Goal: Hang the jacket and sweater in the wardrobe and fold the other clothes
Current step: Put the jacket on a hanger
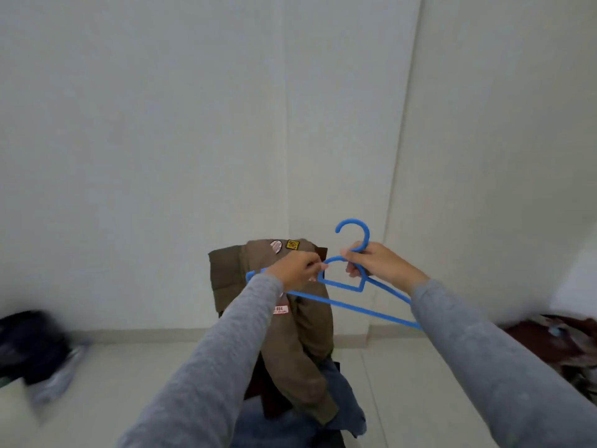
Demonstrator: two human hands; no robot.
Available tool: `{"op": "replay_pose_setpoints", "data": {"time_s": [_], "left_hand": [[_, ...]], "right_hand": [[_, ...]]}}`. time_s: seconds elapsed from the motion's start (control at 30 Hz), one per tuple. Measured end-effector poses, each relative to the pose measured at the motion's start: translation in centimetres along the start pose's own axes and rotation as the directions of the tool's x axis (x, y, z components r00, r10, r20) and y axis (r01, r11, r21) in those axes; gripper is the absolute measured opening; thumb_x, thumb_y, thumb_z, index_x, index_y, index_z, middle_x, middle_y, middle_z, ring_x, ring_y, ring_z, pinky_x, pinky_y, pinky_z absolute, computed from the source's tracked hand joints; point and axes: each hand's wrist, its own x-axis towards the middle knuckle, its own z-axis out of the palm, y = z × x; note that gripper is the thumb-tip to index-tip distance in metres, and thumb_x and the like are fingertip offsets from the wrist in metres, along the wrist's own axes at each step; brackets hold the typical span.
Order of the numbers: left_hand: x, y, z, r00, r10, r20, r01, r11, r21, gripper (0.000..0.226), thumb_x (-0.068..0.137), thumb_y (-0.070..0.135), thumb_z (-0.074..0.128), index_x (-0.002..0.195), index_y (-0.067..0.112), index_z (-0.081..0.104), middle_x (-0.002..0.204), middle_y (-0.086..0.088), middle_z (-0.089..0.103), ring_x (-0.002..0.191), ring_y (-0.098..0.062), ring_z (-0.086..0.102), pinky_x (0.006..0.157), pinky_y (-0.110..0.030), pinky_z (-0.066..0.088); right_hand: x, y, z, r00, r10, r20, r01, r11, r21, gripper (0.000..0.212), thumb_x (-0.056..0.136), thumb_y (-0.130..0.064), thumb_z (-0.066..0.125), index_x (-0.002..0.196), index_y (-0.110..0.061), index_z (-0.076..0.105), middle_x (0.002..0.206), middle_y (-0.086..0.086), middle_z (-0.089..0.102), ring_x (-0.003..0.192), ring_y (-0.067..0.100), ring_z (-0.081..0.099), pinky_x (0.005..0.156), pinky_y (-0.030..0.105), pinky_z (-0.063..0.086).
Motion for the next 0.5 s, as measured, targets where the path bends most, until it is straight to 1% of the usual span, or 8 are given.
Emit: {"op": "replay_pose_setpoints", "data": {"time_s": [0.07, 0.1, 0.17, 0.2, 0.23, 0.3, 0.4, 0.5], "left_hand": [[0.6, -1.4, -0.7, 0.998, -0.059, -0.028, 0.058, 0.998, -0.014, 0.027, 0.099, 0.033, 0.044, 0.076, 0.022, 0.054, 0.077, 0.003, 0.059, 0.078, -0.023, 0.059, 0.075, -0.034, 0.047], [0.7, -2.0, -0.9, 0.995, -0.093, -0.031, 0.093, 0.996, -0.016, 0.027, 0.099, 0.034, 0.044, 0.076, 0.024, 0.053, 0.075, 0.004, 0.058, 0.075, -0.020, 0.058, 0.072, -0.032, 0.047], [0.9, -3.5, -0.7, 0.985, -0.171, -0.038, 0.170, 0.985, -0.017, 0.029, 0.098, 0.037, 0.043, 0.077, 0.020, 0.053, 0.071, 0.005, 0.054, 0.065, -0.012, 0.051, 0.063, -0.025, 0.042], [1.0, -4.3, -0.5, 0.977, -0.208, -0.045, 0.206, 0.978, -0.032, 0.032, 0.098, 0.039, 0.043, 0.078, 0.016, 0.054, 0.069, 0.003, 0.054, 0.064, -0.012, 0.050, 0.062, -0.026, 0.041], [1.0, -5.2, -0.1, 0.969, -0.242, -0.057, 0.239, 0.970, -0.053, 0.037, 0.098, 0.040, 0.042, 0.080, 0.012, 0.056, 0.071, -0.001, 0.056, 0.065, -0.016, 0.052, 0.064, -0.029, 0.043], [1.0, -7.1, 0.8, 0.947, -0.316, -0.059, 0.311, 0.947, -0.087, 0.041, 0.098, 0.042, 0.040, 0.086, 0.008, 0.060, 0.080, -0.009, 0.061, 0.074, -0.023, 0.057, 0.073, -0.037, 0.048], [0.9, -9.6, 1.6, 0.900, -0.433, -0.051, 0.424, 0.897, -0.128, 0.041, 0.099, 0.041, 0.039, 0.090, 0.009, 0.061, 0.086, -0.006, 0.062, 0.078, -0.019, 0.058, 0.080, -0.036, 0.051], [1.3, -12.6, 1.8, 0.855, -0.512, -0.083, 0.491, 0.851, -0.184, 0.040, 0.098, 0.041, 0.040, 0.093, 0.007, 0.062, 0.094, -0.009, 0.065, 0.088, -0.023, 0.063, 0.084, -0.036, 0.054]], "right_hand": [[2.6, -0.1, 0.5, 0.998, -0.042, 0.053, 0.040, 0.999, 0.030, 0.032, 0.093, -0.038, 0.055, 0.098, -0.009, 0.066, 0.081, 0.005, 0.065, 0.072, 0.011, 0.062, 0.073, 0.022, 0.052], [3.7, -0.1, 0.8, 0.995, -0.054, 0.081, 0.052, 0.998, 0.029, 0.034, 0.094, -0.038, 0.054, 0.099, -0.007, 0.066, 0.079, 0.004, 0.064, 0.070, 0.010, 0.061, 0.072, 0.021, 0.052], [6.0, 0.4, 1.6, 0.989, -0.068, 0.130, 0.066, 0.998, 0.017, 0.036, 0.094, -0.037, 0.054, 0.100, -0.004, 0.066, 0.076, 0.003, 0.062, 0.065, 0.008, 0.059, 0.070, 0.020, 0.051], [7.1, 0.7, 2.0, 0.986, -0.077, 0.145, 0.075, 0.997, 0.019, 0.035, 0.094, -0.036, 0.055, 0.100, -0.003, 0.065, 0.075, 0.003, 0.062, 0.063, 0.008, 0.058, 0.067, 0.019, 0.051], [8.0, 1.1, 2.4, 0.984, -0.088, 0.155, 0.085, 0.996, 0.029, 0.034, 0.094, -0.034, 0.055, 0.101, -0.002, 0.065, 0.074, 0.003, 0.062, 0.062, 0.008, 0.058, 0.064, 0.018, 0.051], [9.8, 2.0, 3.3, 0.981, -0.092, 0.168, 0.086, 0.995, 0.041, 0.031, 0.094, -0.031, 0.056, 0.102, -0.002, 0.065, 0.072, 0.003, 0.063, 0.061, 0.008, 0.058, 0.060, 0.017, 0.049], [12.1, 3.1, 4.3, 0.978, -0.084, 0.190, 0.079, 0.996, 0.035, 0.027, 0.094, -0.031, 0.056, 0.100, -0.007, 0.066, 0.071, 0.000, 0.063, 0.062, 0.007, 0.058, 0.059, 0.017, 0.047], [14.9, 3.7, 4.5, 0.981, -0.080, 0.178, 0.069, 0.995, 0.069, 0.023, 0.094, -0.030, 0.056, 0.095, -0.009, 0.066, 0.071, 0.001, 0.063, 0.062, 0.010, 0.057, 0.059, 0.019, 0.046]]}}
